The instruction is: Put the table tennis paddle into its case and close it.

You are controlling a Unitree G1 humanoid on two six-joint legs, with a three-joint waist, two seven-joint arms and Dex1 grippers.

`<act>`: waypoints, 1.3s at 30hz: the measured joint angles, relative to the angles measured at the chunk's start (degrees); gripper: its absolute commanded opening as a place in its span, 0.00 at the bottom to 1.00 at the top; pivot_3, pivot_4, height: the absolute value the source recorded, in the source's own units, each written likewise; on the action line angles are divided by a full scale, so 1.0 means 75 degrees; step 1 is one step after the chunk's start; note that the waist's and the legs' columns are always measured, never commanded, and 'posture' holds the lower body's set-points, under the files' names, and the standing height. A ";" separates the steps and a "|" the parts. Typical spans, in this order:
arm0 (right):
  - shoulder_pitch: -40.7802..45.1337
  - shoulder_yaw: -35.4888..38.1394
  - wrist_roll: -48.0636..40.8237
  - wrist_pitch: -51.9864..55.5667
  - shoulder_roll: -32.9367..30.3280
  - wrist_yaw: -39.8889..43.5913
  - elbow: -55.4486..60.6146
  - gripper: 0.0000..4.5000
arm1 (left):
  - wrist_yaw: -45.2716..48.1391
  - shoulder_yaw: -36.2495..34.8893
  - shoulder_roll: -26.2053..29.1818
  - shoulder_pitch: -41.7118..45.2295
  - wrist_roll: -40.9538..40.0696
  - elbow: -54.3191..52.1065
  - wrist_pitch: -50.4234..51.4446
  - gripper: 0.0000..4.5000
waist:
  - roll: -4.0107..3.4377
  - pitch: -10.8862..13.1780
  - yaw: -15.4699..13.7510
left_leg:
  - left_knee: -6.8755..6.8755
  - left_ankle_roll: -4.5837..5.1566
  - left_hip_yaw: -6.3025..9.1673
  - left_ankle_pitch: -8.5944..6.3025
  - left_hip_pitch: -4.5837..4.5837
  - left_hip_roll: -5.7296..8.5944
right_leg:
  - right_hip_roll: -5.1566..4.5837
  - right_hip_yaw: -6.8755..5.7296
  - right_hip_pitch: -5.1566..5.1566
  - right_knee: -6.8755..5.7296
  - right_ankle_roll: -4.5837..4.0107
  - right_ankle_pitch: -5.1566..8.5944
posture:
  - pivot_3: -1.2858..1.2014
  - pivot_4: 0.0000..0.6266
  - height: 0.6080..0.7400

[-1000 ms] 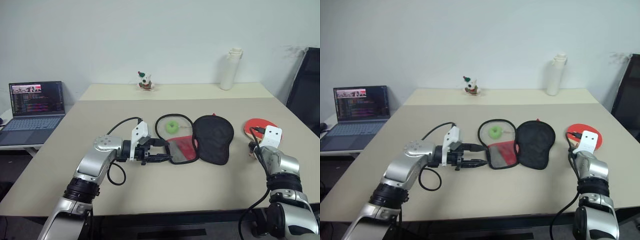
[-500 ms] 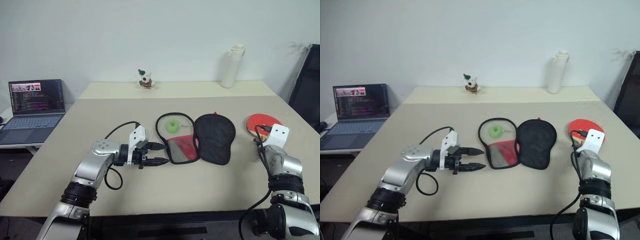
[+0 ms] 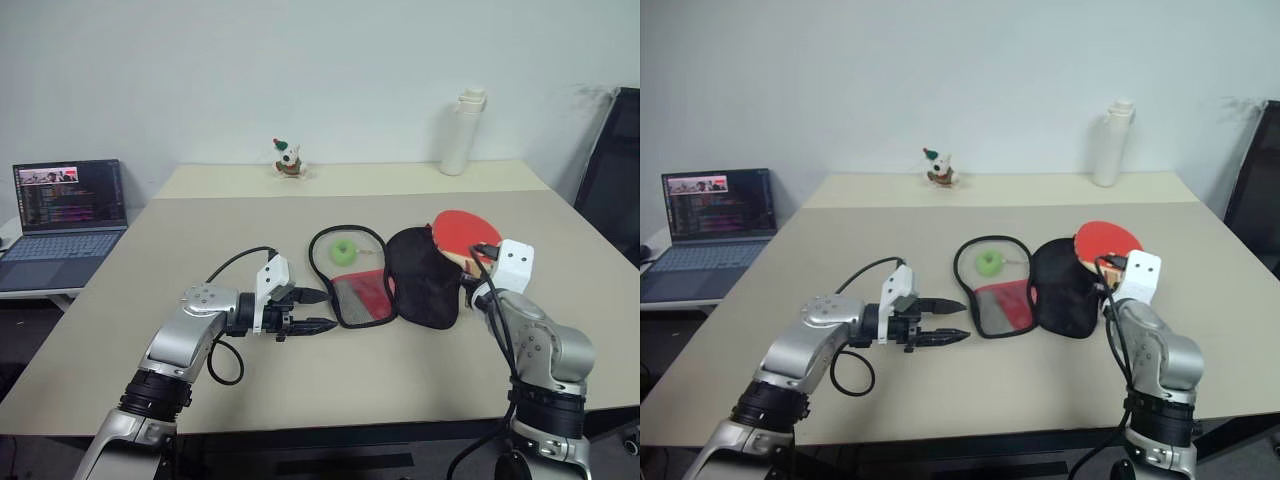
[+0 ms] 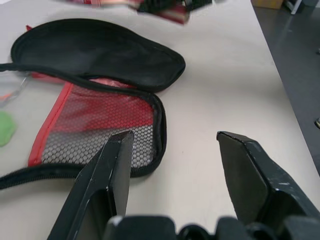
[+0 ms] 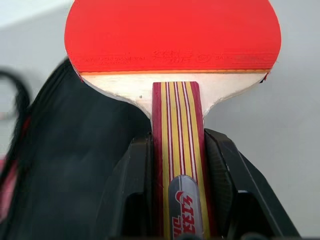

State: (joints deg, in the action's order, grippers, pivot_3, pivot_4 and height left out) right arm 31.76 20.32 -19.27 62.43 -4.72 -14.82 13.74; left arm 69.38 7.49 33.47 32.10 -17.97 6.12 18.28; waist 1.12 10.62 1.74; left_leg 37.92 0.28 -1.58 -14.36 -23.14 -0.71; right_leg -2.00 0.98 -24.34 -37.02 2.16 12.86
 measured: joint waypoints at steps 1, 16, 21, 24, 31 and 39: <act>0.0001 -0.0048 0.0020 -0.0004 0.0128 -0.0040 0.0009 0.25 | 0.0000 0.0000 -0.0004 0.0000 0.0000 0.0000 0.0000 0.64 | 0.0000 0.0000 0.0001 | 0.0000 0.0000 -0.0001 0.0000 0.0000 0.0000 | -0.0001 0.0000 0.0000 0.0002 -0.0001 -0.0001 | 0.52 0.24 1.00; 0.0127 -0.0730 0.0395 -0.0592 0.1068 -0.0052 -0.0670 0.25 | -0.0027 -0.0002 -0.0018 -0.0162 0.0000 -0.0205 0.0007 0.64 | 0.0000 0.0000 0.0019 | -0.0006 0.0000 0.0001 0.0000 0.0000 -0.0004 | 0.0003 -0.0002 -0.0002 0.0001 -0.0010 -0.0005 | 0.52 0.24 1.00; 0.0126 -0.0919 0.0610 -0.0913 0.1044 0.0040 -0.1085 0.25 | -0.0115 -0.0003 -0.0017 -0.0225 0.0000 -0.0221 0.0024 0.64 | 0.0000 0.0000 0.0019 | -0.0006 0.0000 0.0001 0.0000 -0.0001 -0.0004 | 0.0003 -0.0003 -0.0002 0.0001 -0.0010 -0.0005 | 0.52 0.24 1.00; 0.0127 -0.0960 0.0671 -0.1103 0.0925 0.0151 -0.1346 0.25 | -0.0164 -0.0003 -0.0015 -0.0231 0.0000 -0.0231 0.0043 0.64 | 0.0000 0.0000 0.0020 | -0.0006 0.0000 0.0001 0.0000 0.0000 -0.0004 | 0.0003 -0.0002 -0.0002 0.0001 -0.0010 -0.0005 | 0.52 0.24 1.00; 0.0127 -0.0999 0.0783 -0.1298 0.0789 0.0272 -0.1549 0.25 | -0.0175 -0.0003 0.0010 -0.0288 -0.0001 -0.0413 0.0160 0.64 | 0.0000 0.0000 0.0019 | -0.0005 0.0000 0.0001 0.0000 0.0000 -0.0004 | 0.0003 -0.0002 -0.0002 0.0001 -0.0009 -0.0005 | 0.52 0.24 1.00; 0.0126 -0.1053 0.0880 -0.1425 0.0778 0.0378 -0.1578 0.54 | -0.0166 -0.0004 0.0015 -0.0339 -0.0001 -0.0475 0.0156 0.64 | 0.0000 0.0000 0.0019 | -0.0005 0.0000 0.0002 0.0000 0.0001 -0.0004 | 0.0003 -0.0003 -0.0001 0.0001 -0.0009 -0.0004 | 0.52 0.24 1.00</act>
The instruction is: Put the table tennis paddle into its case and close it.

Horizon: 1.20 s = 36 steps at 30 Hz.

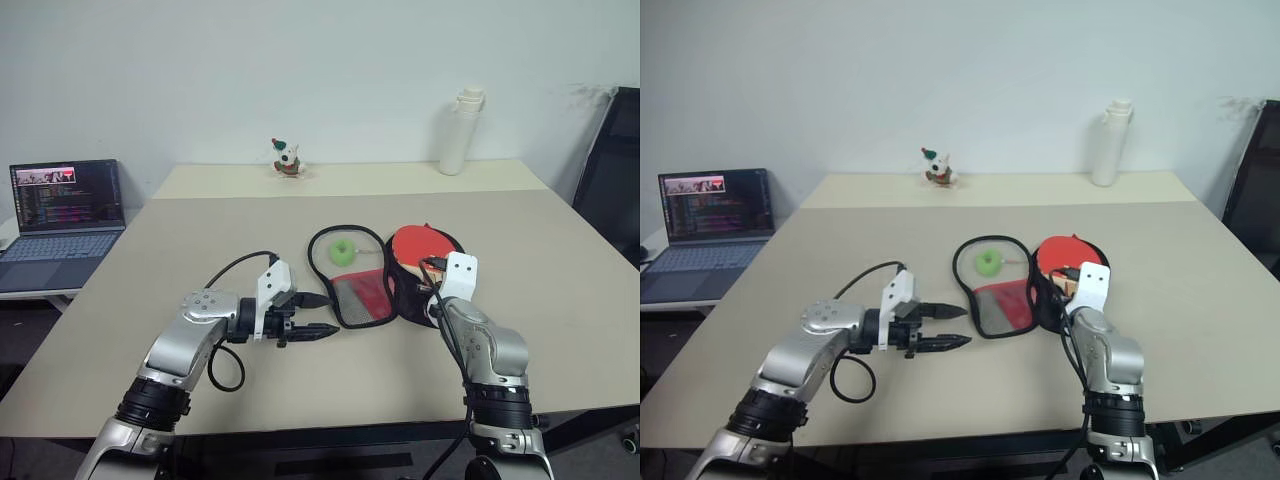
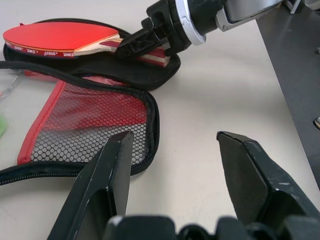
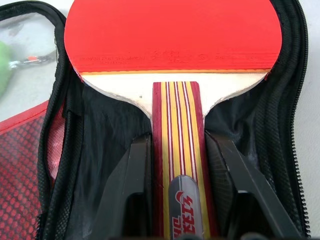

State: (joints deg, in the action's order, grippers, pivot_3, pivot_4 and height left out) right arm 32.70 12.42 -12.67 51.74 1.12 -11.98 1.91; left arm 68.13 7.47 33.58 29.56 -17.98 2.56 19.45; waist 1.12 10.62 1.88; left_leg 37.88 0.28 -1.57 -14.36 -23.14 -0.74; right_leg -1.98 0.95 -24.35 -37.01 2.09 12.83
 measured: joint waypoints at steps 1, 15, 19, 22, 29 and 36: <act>-0.0003 -0.0009 0.0003 -0.0002 -0.0018 0.0052 0.0024 0.62 | 0.0000 -0.0001 0.0002 -0.0010 0.0000 0.0000 -0.0003 0.64 | 0.0000 0.0000 0.0000 | 0.0000 0.0000 0.0000 0.0000 0.0000 0.0000 | 0.0000 0.0001 0.0000 0.0000 0.0000 0.0000 | 0.52 0.24 1.00; -0.0613 -0.0516 -0.2094 0.2047 -0.1762 0.2889 0.3218 1.00 | -0.0918 -0.0179 0.0065 0.0291 0.0630 0.1261 -0.0454 0.64 | 0.0002 -0.0001 -0.0020 | 0.0008 0.0000 0.0015 0.0000 0.0012 -0.0001 | 0.0000 -0.0014 0.0022 0.0003 0.0021 0.0012 | 0.52 0.24 1.00; -0.0470 0.0298 -0.3243 0.2932 -0.2585 0.3753 0.3496 1.00 | -0.1448 -0.0125 -0.0031 0.1015 0.1228 0.2580 -0.0911 0.56 | 0.0007 0.0001 -0.0060 | 0.0010 0.0000 0.0014 0.0000 0.0012 0.0004 | -0.0002 -0.0015 0.0025 0.0005 0.0021 0.0012 | 0.52 0.24 1.00; -0.0446 0.0425 -0.3675 0.3153 -0.3160 0.4169 0.3737 1.00 | -0.1948 -0.0078 -0.0287 0.1649 0.1699 0.3845 -0.1348 0.37 | 0.0009 0.0002 -0.0053 | 0.0005 0.0001 0.0013 -0.0001 0.0010 0.0004 | -0.0002 -0.0016 0.0024 0.0010 0.0022 0.0012 | 0.52 0.24 1.00; -0.0538 0.0431 -0.3842 0.3131 -0.3732 0.4282 0.3776 1.00 | -0.2304 -0.0055 -0.1059 0.2504 0.2064 0.5855 -0.1817 0.00 | 0.0019 0.0007 -0.0040 | 0.0006 0.0001 0.0009 -0.0001 0.0003 0.0005 | -0.0003 -0.0014 0.0019 0.0010 0.0023 0.0011 | 0.52 0.24 1.00; -0.0833 0.0434 -0.3842 0.2872 -0.4098 0.4288 0.3783 1.00 | -0.2393 -0.0152 -0.1934 0.3353 0.2139 0.7529 -0.2334 0.00 | 0.0029 0.0012 -0.0055 | 0.0009 0.0001 0.0014 -0.0001 -0.0005 0.0009 | -0.0004 -0.0017 0.0019 0.0013 0.0026 0.0010 | 0.52 0.24 1.00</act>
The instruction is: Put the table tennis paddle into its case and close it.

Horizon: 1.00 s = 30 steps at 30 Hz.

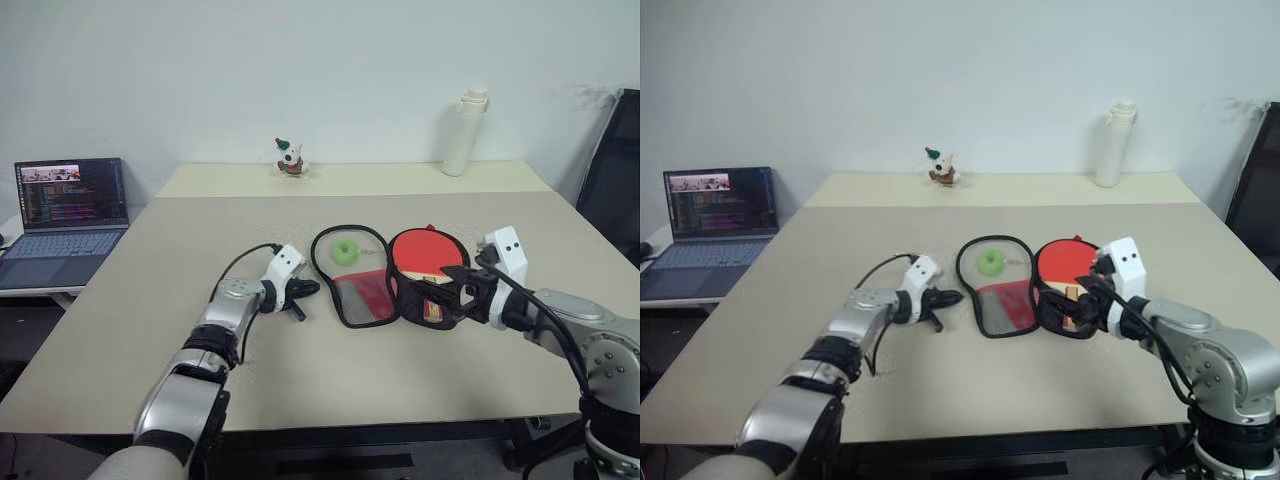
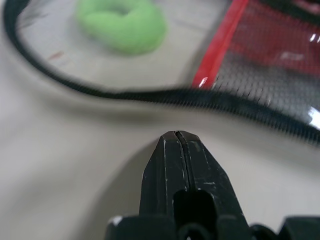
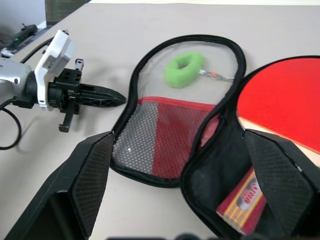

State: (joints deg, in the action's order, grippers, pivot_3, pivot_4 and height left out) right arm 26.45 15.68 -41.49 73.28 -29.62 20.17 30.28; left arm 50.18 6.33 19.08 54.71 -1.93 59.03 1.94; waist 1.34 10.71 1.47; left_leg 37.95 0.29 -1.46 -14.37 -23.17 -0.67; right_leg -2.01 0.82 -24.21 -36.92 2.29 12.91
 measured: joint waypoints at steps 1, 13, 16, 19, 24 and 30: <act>-0.0079 0.0000 0.0000 -0.0028 -0.0058 0.0006 0.0000 1.00 | 0.0048 -0.0001 -0.0079 0.0087 0.0000 0.0109 -0.0112 0.00 | 0.0001 0.0001 -0.0001 | 0.0000 0.0000 0.0000 0.0000 -0.0002 0.0000 | 0.0000 0.0000 0.0000 0.0001 0.0000 0.0000 | 0.52 0.24 1.00; -0.0878 0.1122 -0.0032 -0.0351 -0.1258 0.0293 -0.0112 1.00 | -0.0166 -0.0122 -0.1426 0.2437 0.0178 0.1531 -0.0986 0.00 | 0.0014 0.0008 -0.0078 | 0.0006 0.0000 -0.0001 0.0000 -0.0034 0.0015 | -0.0004 -0.0008 -0.0014 0.0014 0.0013 -0.0001 | 0.52 0.24 1.00; -0.1107 0.1479 -0.0028 -0.0308 -0.1455 0.0263 -0.0101 1.00 | -0.0533 -0.0149 -0.2071 0.2952 0.0266 0.1872 -0.1046 0.00 | 0.0017 0.0010 -0.0130 | 0.0006 0.0001 -0.0003 -0.0001 -0.0039 0.0015 | -0.0005 -0.0002 -0.0021 0.0014 0.0017 0.0001 | 0.52 0.24 1.00; -0.1264 0.1718 -0.0029 -0.0250 -0.1490 0.0137 -0.0029 1.00 | -0.1151 -0.0268 -0.2600 0.3349 0.0330 0.2122 -0.1070 0.00 | 0.0020 0.0012 -0.0114 | 0.0004 0.0002 -0.0001 -0.0002 -0.0036 0.0013 | -0.0001 0.0002 -0.0024 0.0010 0.0018 0.0002 | 0.52 0.24 1.00; -0.1344 0.1824 -0.0040 -0.0179 -0.1489 -0.0018 0.0100 1.00 | -0.1596 -0.0405 -0.2724 0.3557 0.0443 0.2209 -0.1176 0.00 | 0.0020 0.0012 -0.0042 | 0.0004 0.0001 0.0001 -0.0001 -0.0025 0.0011 | 0.0008 0.0003 -0.0023 -0.0001 0.0018 0.0002 | 0.52 0.24 1.00; -0.1181 0.1249 0.0376 -0.0678 -0.1232 -0.0175 -0.0884 1.00 | -0.0736 -0.0618 -0.1985 0.3129 0.0388 0.2111 -0.1559 0.00 | 0.0017 0.0010 0.0056 | 0.0002 0.0001 -0.0019 -0.0001 -0.0011 0.0005 | 0.0008 0.0020 -0.0022 -0.0006 0.0017 0.0002 | 0.52 0.24 1.00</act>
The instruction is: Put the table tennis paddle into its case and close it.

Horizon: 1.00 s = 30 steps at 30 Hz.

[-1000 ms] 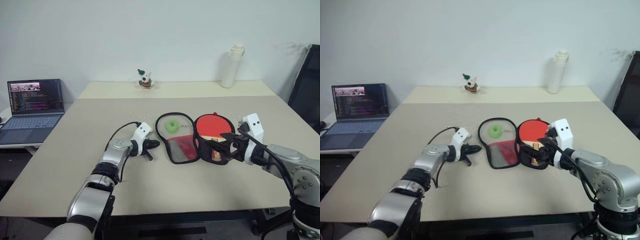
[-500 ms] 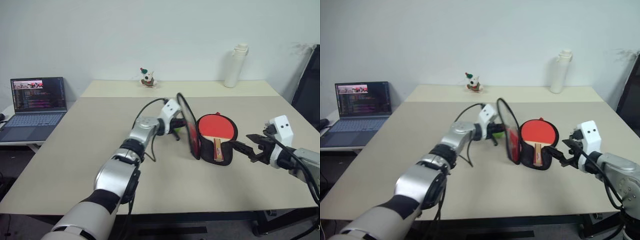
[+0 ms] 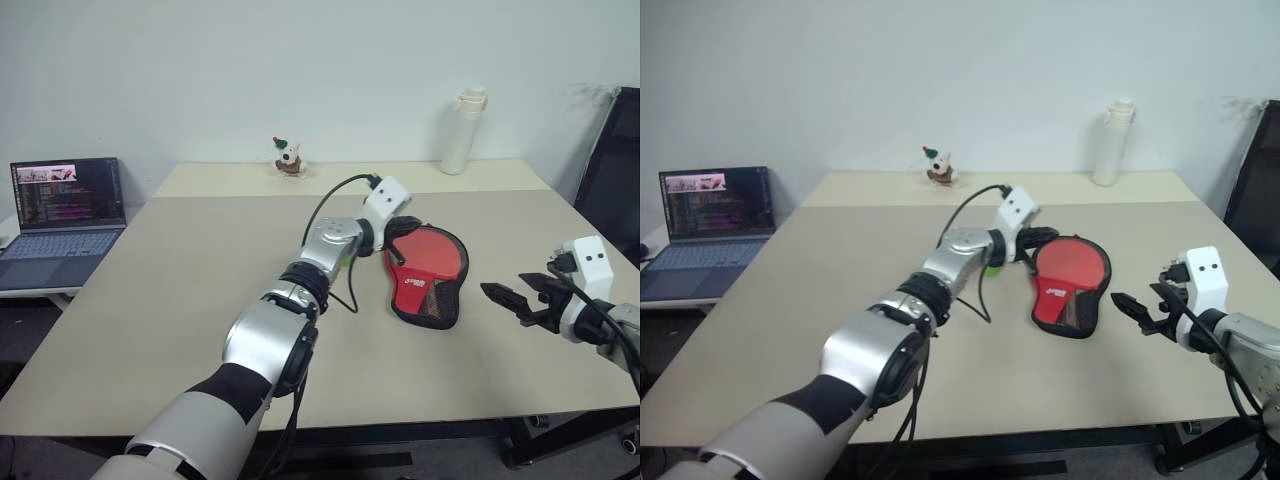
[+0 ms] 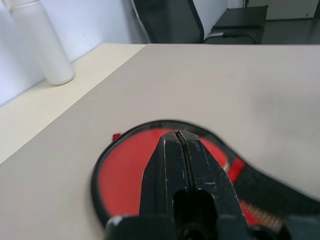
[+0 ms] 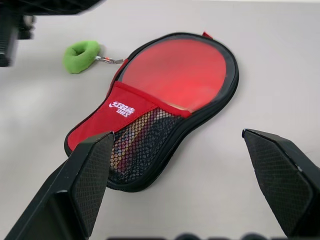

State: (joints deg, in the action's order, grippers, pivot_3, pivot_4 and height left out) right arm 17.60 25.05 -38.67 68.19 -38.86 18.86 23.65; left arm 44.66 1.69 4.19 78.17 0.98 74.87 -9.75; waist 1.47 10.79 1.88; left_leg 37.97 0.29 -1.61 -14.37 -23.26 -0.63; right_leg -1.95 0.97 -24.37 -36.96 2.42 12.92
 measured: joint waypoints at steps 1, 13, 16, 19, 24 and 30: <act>0.0144 -0.0194 0.0163 -0.0162 0.0017 -0.0013 -0.0346 1.00 | 0.0255 -0.0055 0.0209 -0.0213 -0.0045 -0.0079 -0.0069 0.00 | -0.0002 -0.0001 0.0009 | -0.0002 0.0000 -0.0003 0.0000 0.0006 0.0000 | 0.0000 0.0002 0.0000 -0.0003 -0.0001 0.0000 | 0.52 0.24 1.00; 0.2315 -0.2171 0.1981 -0.2370 0.0375 0.0607 -0.5032 1.00 | 0.2959 -0.0164 0.1863 -0.3570 -0.1019 -0.4415 0.1526 0.00 | -0.0004 -0.0002 -0.0052 | 0.0005 0.0000 0.0011 0.0001 -0.0012 -0.0002 | -0.0006 -0.0008 -0.0001 -0.0001 -0.0041 -0.0024 | 0.52 0.24 1.00; 0.2657 -0.2489 0.2322 -0.2864 0.0456 0.0933 -0.5906 1.00 | 0.2756 -0.0169 0.2009 -0.4113 -0.1222 -0.5835 0.2251 0.00 | -0.0004 -0.0002 -0.0081 | 0.0012 0.0000 0.0012 0.0001 -0.0016 0.0008 | -0.0018 -0.0009 0.0001 0.0000 -0.0037 -0.0027 | 0.52 0.24 1.00; 0.2824 -0.2606 0.2519 -0.3126 0.0506 0.1153 -0.6362 1.00 | 0.2597 -0.0156 0.2109 -0.4431 -0.1352 -0.6595 0.2674 0.00 | -0.0004 -0.0002 -0.0059 | 0.0017 0.0000 0.0006 0.0001 -0.0012 0.0009 | -0.0022 -0.0005 0.0003 -0.0001 -0.0031 -0.0031 | 0.52 0.24 1.00; 0.3135 -0.2818 0.2857 -0.3449 0.0814 0.1424 -0.7036 1.00 | 0.2321 -0.0117 0.2247 -0.4800 -0.1482 -0.7107 0.3105 0.00 | -0.0005 -0.0003 -0.0032 | 0.0016 0.0000 0.0005 0.0001 0.0016 -0.0002 | -0.0012 -0.0004 0.0017 -0.0013 -0.0033 -0.0032 | 0.52 0.24 1.00; 0.3276 -0.2974 0.3087 -0.3549 0.1056 0.1622 -0.7163 1.00 | 0.2215 -0.0104 0.2302 -0.4851 -0.1524 -0.7310 0.3249 0.00 | -0.0005 -0.0004 0.0004 | 0.0015 -0.0001 -0.0006 0.0001 0.0039 -0.0006 | -0.0010 0.0005 0.0035 -0.0015 -0.0034 -0.0032 | 0.52 0.24 1.00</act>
State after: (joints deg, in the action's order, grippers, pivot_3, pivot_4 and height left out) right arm 42.17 2.74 -15.51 41.57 -30.94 31.02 -30.08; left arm 61.27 0.91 21.45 41.79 -10.45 20.04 14.62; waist 1.44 10.76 1.92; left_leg 38.08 0.29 -1.65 -14.37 -22.96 -0.67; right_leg -2.02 1.01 -24.11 -37.08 2.16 12.68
